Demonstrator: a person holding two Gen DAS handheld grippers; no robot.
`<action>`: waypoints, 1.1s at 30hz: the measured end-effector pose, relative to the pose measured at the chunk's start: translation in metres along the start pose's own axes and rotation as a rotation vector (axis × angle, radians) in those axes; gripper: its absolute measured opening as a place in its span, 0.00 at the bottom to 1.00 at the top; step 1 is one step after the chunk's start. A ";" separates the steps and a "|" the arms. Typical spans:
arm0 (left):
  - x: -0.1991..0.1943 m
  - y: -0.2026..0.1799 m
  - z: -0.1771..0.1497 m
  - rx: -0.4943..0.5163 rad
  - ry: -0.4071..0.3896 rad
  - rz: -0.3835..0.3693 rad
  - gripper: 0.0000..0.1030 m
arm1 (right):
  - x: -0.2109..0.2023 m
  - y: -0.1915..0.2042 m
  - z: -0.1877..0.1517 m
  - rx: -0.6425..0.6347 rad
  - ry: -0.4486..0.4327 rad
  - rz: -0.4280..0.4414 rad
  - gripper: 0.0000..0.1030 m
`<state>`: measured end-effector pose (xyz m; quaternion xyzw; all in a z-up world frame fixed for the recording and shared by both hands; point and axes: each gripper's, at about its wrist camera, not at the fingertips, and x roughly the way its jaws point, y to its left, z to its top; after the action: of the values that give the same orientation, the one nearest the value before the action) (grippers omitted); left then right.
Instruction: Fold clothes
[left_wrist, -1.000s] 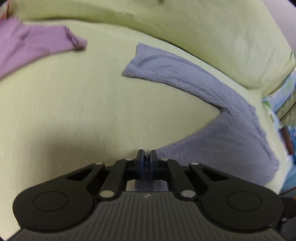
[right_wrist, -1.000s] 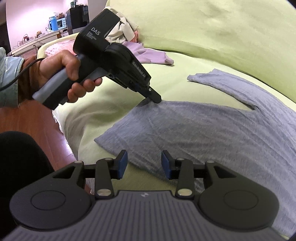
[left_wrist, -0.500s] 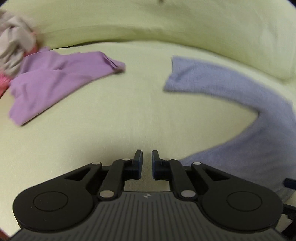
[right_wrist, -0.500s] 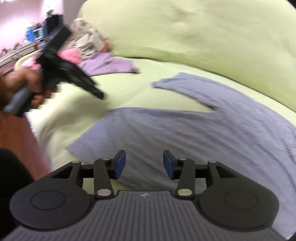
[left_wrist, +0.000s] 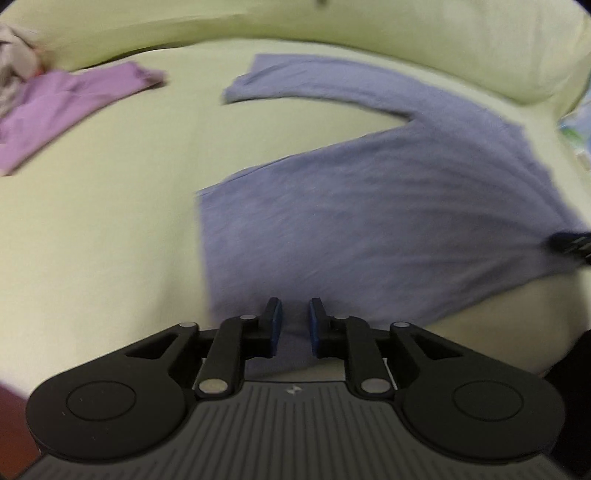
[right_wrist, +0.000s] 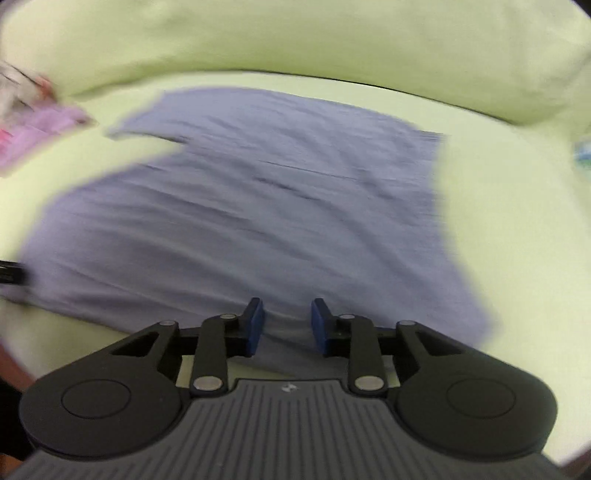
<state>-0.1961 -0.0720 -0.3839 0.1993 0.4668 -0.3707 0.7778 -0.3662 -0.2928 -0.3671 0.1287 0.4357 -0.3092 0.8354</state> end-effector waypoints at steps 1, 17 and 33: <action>-0.004 0.000 0.001 -0.005 -0.001 0.002 0.20 | -0.002 -0.008 -0.001 0.020 0.006 -0.007 0.13; -0.005 -0.134 0.084 0.193 -0.125 -0.180 0.39 | -0.009 -0.090 0.041 0.113 -0.120 0.073 0.16; 0.079 -0.297 0.128 0.434 -0.130 -0.370 0.55 | 0.107 -0.191 0.127 0.204 -0.090 0.285 0.34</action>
<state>-0.3259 -0.3793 -0.3804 0.2484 0.3540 -0.6095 0.6645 -0.3578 -0.5458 -0.3682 0.2592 0.3417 -0.2356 0.8721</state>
